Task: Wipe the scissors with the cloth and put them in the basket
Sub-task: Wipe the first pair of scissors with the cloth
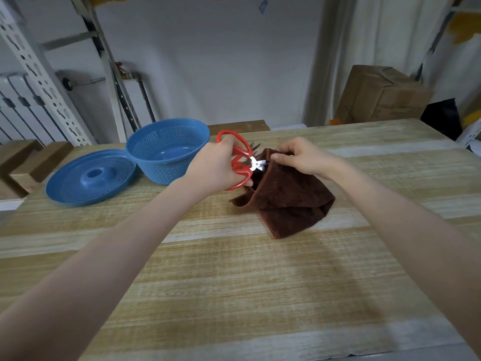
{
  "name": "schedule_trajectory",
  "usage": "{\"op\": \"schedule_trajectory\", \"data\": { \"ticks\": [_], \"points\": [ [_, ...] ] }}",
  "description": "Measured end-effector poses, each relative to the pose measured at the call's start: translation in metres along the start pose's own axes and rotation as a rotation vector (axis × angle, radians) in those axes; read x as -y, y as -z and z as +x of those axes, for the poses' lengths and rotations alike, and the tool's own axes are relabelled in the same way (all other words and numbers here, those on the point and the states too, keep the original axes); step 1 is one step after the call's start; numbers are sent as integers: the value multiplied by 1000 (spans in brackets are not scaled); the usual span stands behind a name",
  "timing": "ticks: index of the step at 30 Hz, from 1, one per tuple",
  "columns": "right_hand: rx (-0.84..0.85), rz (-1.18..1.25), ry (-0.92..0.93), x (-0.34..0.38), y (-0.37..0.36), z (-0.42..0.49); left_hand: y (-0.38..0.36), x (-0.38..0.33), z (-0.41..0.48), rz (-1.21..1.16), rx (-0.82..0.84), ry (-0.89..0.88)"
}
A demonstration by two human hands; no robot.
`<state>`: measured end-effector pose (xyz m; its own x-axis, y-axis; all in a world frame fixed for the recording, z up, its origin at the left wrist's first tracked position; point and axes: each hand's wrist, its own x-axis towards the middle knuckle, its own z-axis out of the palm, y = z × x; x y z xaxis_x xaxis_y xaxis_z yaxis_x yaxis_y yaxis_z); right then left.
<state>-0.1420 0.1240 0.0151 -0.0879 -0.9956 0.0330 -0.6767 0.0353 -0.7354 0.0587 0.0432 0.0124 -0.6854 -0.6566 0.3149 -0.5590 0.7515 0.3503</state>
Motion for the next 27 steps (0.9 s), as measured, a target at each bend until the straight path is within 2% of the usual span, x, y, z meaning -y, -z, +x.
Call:
{"op": "schedule_trajectory", "data": {
  "ticks": [9,14,16,20,23,27],
  "points": [
    [6,-41,77,0,-9,3,-1,-4,3,24,-33,-12],
    [2,7,23,-10,0,2,1,-1,3,-14,-23,-11],
    [-53,71,-28,-22,5,0,4,2,2,-35,-33,5],
    [-261,353,-97,-41,7,-6,10,4,-3,-76,-87,50],
    [-383,620,-143,-38,-9,-3,6,6,-3,-79,-205,124],
    [-335,1030,-132,-22,-14,3,4,5,0,-66,-305,143]
  ]
}}
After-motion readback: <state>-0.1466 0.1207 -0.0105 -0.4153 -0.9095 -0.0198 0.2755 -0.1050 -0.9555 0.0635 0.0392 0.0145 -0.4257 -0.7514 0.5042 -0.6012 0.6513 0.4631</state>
